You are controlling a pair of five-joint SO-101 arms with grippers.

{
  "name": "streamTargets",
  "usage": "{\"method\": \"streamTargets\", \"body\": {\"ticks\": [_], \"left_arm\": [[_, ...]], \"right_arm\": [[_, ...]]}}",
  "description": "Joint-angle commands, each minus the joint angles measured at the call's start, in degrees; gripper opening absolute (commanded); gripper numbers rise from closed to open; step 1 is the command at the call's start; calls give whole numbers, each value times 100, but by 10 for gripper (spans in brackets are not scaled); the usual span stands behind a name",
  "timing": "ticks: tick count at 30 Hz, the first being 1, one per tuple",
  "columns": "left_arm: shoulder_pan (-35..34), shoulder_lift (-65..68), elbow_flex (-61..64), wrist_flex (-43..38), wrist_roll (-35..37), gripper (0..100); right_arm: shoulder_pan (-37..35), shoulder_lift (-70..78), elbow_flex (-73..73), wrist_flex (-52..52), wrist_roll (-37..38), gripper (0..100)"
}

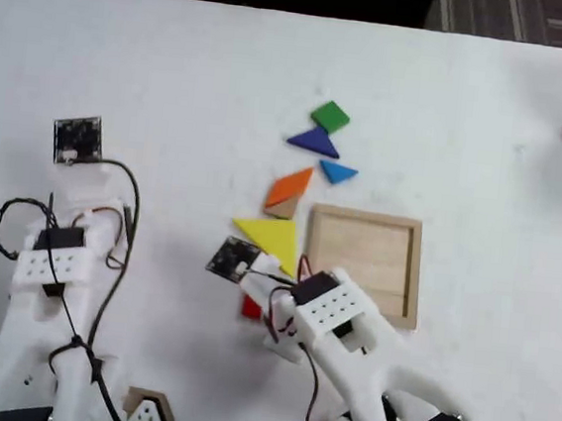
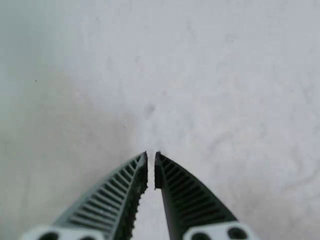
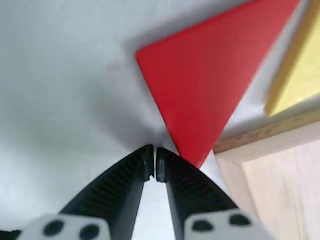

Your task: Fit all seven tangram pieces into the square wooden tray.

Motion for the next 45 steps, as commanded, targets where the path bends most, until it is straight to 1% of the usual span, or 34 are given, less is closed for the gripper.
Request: {"method": "streamTargets", "body": {"ticks": [1, 3, 7, 10, 16, 21, 26, 28, 31, 34, 36, 38, 41, 45], "left_arm": [[-57, -4, -229, 0, -26, 54], [-57, -4, -229, 0, -26, 54], [-57, -4, -229, 0, -26, 54], [-66, -4, -299, 18, -26, 54], [-145, -4, -308, 18, -26, 54], [-145, -4, -308, 18, -26, 54], [-145, -4, -308, 18, -26, 54], [-145, -4, -308, 18, -26, 54], [-145, -4, -308, 18, -26, 54], [-145, -4, -308, 18, -26, 54], [-145, -4, -308, 18, -26, 54], [-145, -4, -308, 18, -26, 54], [-145, -4, -308, 9, -26, 54], [-145, -4, -308, 9, -26, 54]], "right_arm": [[-4, 4, -255, -110, -79, 18], [-4, 4, -290, -136, -167, 18], [-13, 13, -484, -145, -651, 18], [-48, 22, -527, -163, -765, 18], [-22, 22, -527, -813, -1064, 18], [-31, 57, -527, -1446, -1081, 18], [-145, 620, -624, -2088, -1081, 18], [-154, 954, -888, -2079, -1090, 18], [-92, 1262, -1495, -1604, -1090, 18], [295, 1200, -2277, -655, -1108, 18], [778, 1068, -2796, -154, -1424, 18], [1358, 1033, -3332, 110, -1873, 18], [2088, 1218, -4053, 127, -2418, 18], [2484, 2062, -4967, -303, -3235, 19]]}}
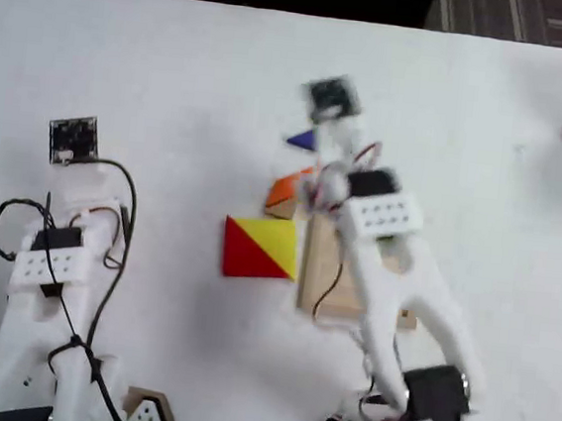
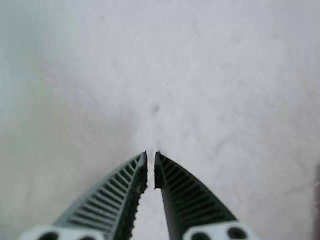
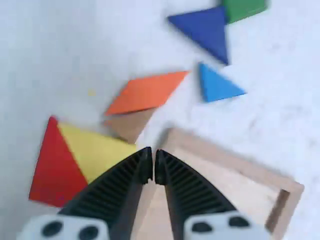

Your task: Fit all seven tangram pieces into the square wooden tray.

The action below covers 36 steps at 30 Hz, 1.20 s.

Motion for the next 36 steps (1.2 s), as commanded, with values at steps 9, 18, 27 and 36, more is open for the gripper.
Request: {"method": "streamTargets", "body": {"ticks": [9, 18, 27, 36], "left_arm": [[-57, -4, -308, 9, -26, 54], [-40, -4, -308, 9, -26, 54], [-31, -4, -308, 9, -26, 54], [-57, -4, -299, 9, -44, 54]], "right_arm": [[497, 3609, -3666, -1938, -1222, 18], [1121, 6492, -7130, -1947, -1213, 18], [1086, 8769, -10207, -1912, -1213, 18], [778, 9068, -11736, 1200, -1196, 18]]}}
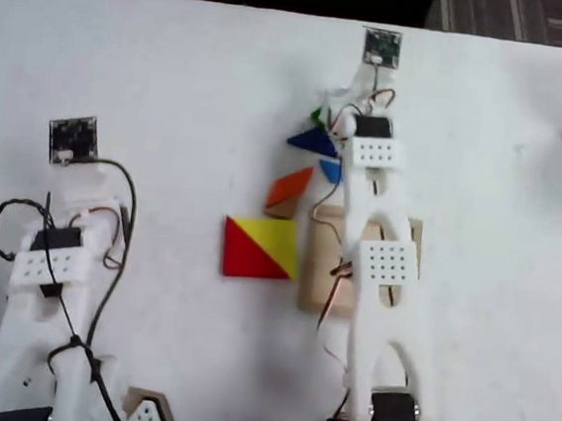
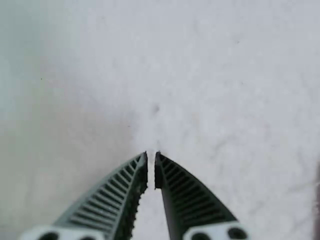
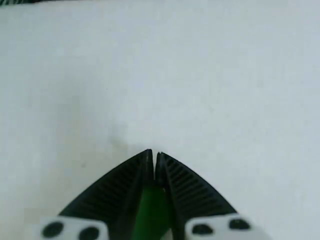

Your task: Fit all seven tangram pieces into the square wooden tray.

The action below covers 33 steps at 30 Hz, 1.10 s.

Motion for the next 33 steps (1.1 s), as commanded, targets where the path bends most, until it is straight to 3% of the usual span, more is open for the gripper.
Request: {"method": "streamTargets", "body": {"ticks": [1, 6, 12, 21, 29, 33], "left_arm": [[-57, -4, -299, 9, -53, 54], [-57, -4, -290, 9, -62, 54], [-66, -4, -290, 9, -62, 54], [-66, -4, -290, 9, -62, 54], [-48, -4, -290, 9, -62, 54], [-48, -4, -290, 9, -62, 54]], "right_arm": [[-171, -224, -949, 1886, 26, 18], [-462, -505, -949, 3178, 835, 18], [-716, -681, -949, 4505, 826, 18], [-734, -989, -396, 4611, 835, 17], [-690, -2835, 2374, 4567, 818, 17], [-453, -3538, 3059, 4374, 844, 18]]}}
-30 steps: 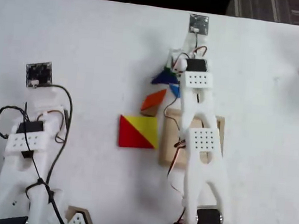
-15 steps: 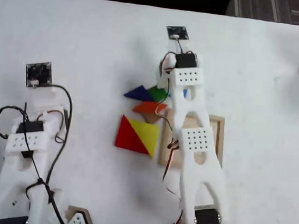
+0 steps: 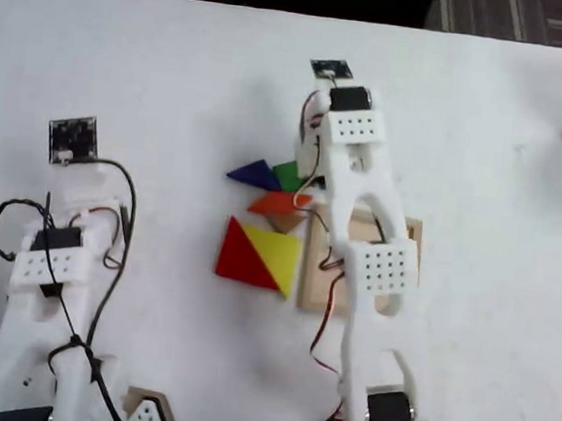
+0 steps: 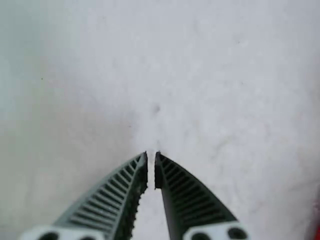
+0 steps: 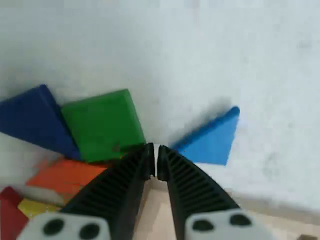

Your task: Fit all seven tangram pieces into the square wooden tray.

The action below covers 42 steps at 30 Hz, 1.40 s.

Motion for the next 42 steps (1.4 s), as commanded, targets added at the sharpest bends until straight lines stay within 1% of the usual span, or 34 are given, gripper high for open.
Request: {"method": "streamTargets", "body": {"ticks": [1, 5, 8, 10, 13, 18, 22, 27, 33, 42], "left_arm": [[-40, -4, -290, 9, -62, 54], [-40, -4, -290, 9, -62, 54], [-40, -4, -281, 9, -62, 54], [-31, -4, -255, 9, -62, 54], [-31, -4, -255, 9, -62, 54], [-31, -4, -255, 9, -62, 54], [-31, -4, -246, 9, -62, 54], [-31, -4, -246, 9, -62, 54], [-31, -4, -246, 9, -62, 54], [-31, -4, -255, 9, -62, 54]], "right_arm": [[286, -1156, 492, -75, 62, 18], [892, -1279, 527, -611, 44, 18], [1200, -892, 554, -1200, -149, 18], [1349, -470, 501, -1516, -360, 18], [1358, -110, 466, -1622, -387, 18], [963, -92, 158, -831, -387, 18], [567, -57, 88, -558, -70, 18], [-31, -40, 105, 136, 26, 18], [-532, -57, 659, 136, 9, 18], [-620, -119, 870, 171, 0, 18]]}}
